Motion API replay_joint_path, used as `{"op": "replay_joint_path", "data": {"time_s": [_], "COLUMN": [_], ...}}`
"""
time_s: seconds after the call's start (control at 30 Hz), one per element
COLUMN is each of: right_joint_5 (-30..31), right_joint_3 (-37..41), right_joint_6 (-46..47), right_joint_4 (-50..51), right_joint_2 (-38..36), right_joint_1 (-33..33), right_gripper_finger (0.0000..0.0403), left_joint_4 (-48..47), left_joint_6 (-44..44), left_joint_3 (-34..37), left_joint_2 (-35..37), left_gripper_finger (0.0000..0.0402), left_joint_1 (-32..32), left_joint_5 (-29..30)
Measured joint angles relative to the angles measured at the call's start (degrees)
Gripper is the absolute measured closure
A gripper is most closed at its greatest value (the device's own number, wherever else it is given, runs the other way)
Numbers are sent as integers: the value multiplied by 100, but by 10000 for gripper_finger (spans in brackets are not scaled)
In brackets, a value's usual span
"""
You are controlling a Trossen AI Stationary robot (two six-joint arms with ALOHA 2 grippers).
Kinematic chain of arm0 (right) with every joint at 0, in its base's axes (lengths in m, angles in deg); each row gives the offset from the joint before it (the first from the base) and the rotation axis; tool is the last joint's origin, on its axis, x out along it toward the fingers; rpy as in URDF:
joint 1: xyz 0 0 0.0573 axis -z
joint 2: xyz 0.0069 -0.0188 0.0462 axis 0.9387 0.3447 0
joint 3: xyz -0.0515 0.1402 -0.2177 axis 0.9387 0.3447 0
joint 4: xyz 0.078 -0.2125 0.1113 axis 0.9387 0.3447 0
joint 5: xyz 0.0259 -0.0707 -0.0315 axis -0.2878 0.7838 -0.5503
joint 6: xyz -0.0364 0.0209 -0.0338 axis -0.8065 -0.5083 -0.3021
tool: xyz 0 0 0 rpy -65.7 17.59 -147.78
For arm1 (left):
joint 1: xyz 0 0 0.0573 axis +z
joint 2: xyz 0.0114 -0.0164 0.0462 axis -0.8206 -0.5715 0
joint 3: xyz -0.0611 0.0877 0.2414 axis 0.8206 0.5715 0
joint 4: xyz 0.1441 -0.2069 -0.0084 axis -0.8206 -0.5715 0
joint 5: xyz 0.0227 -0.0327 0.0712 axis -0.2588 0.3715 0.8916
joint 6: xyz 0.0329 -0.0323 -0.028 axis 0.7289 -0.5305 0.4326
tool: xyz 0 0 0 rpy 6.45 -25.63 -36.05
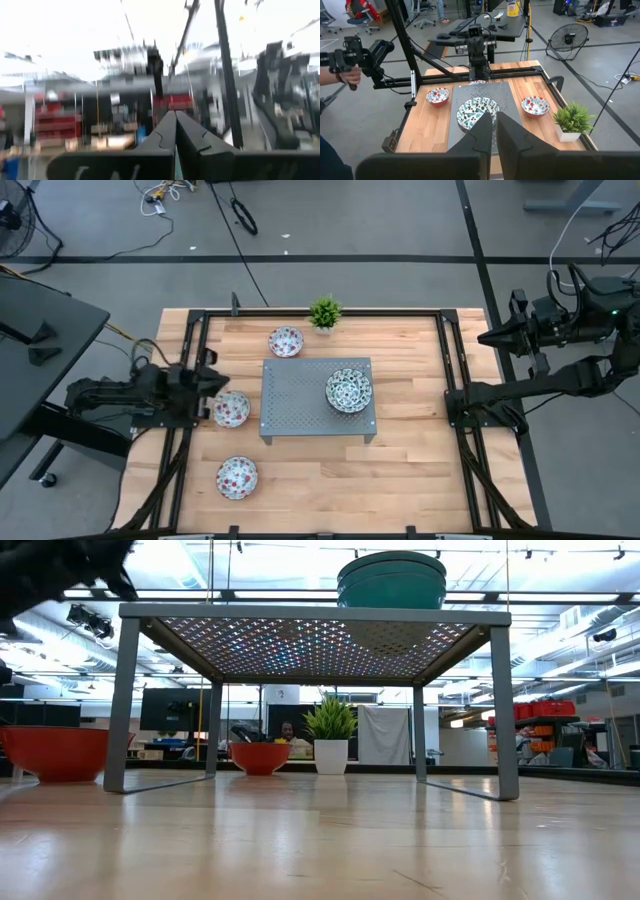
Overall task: Pick & Place Mini bowls
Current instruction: Put the top red patterned bowl on the shelf
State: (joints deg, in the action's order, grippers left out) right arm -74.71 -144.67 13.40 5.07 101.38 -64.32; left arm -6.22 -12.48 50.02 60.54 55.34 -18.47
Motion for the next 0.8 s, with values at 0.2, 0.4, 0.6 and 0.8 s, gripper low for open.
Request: {"op": "replay_joint_path", "data": {"time_s": [0.2, 0.4, 0.6, 0.8], "right_joint_5": [-1, 1, 1, 1], "right_joint_3": [0, 0, 0, 0], "right_joint_6": [0, 0, 0, 0], "right_joint_4": [-1, -1, -2, 0], "right_joint_2": [0, 1, 1, 1], "right_joint_1": [2, 1, 2, 2], "right_gripper_finger": [373, 373, 373, 373], "left_joint_4": [1092, 1409, 1037, -880], "left_joint_6": [14, 251, 330, 330], "left_joint_3": [0, -409, -1295, -2498], "left_joint_2": [0, -2, -2, -199], "left_gripper_finger": [399, 400, 400, 401], "left_joint_1": [0, -1, -1, 1], "left_joint_5": [-107, -242, -458, -454]}}
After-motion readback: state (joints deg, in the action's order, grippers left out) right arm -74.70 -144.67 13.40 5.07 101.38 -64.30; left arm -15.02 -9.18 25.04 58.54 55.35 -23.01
